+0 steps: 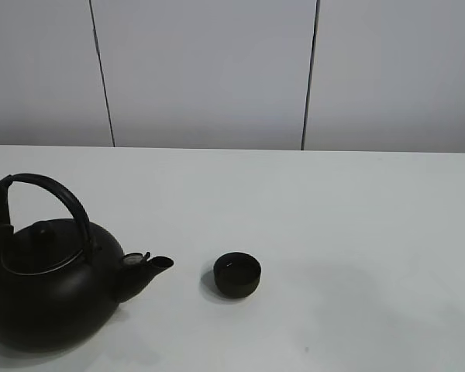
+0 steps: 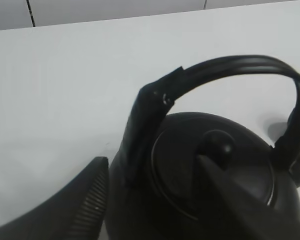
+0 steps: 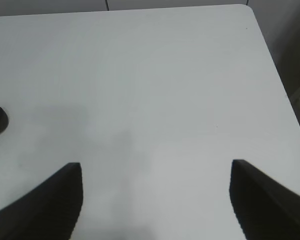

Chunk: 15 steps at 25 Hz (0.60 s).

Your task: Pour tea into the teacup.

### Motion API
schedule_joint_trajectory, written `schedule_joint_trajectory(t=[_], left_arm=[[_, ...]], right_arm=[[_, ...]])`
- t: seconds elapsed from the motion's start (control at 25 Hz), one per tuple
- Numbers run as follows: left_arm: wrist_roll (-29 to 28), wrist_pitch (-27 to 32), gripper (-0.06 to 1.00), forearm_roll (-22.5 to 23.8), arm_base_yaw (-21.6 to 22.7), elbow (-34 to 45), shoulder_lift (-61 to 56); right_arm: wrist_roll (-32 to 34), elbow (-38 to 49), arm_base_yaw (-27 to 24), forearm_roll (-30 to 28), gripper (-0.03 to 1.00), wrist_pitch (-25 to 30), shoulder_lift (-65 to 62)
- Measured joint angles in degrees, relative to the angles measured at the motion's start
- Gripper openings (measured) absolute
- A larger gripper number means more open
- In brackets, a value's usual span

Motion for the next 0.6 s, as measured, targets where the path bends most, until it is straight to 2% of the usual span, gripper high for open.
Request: schedule_joint_trajectory(t=[0.4,0.6], left_arm=[[-1.07,-0.10,0.37,-5.67,0.00,0.81,-0.18],[-1.11,-0.16,0.37,-9.92,0.00,2.41,-0.18]], right_arm=[[0.00,0.00,0.00,0.00,0.56,0.00,0.00],[0.00,0.00,0.00,0.00,0.56,0.00,0.00]])
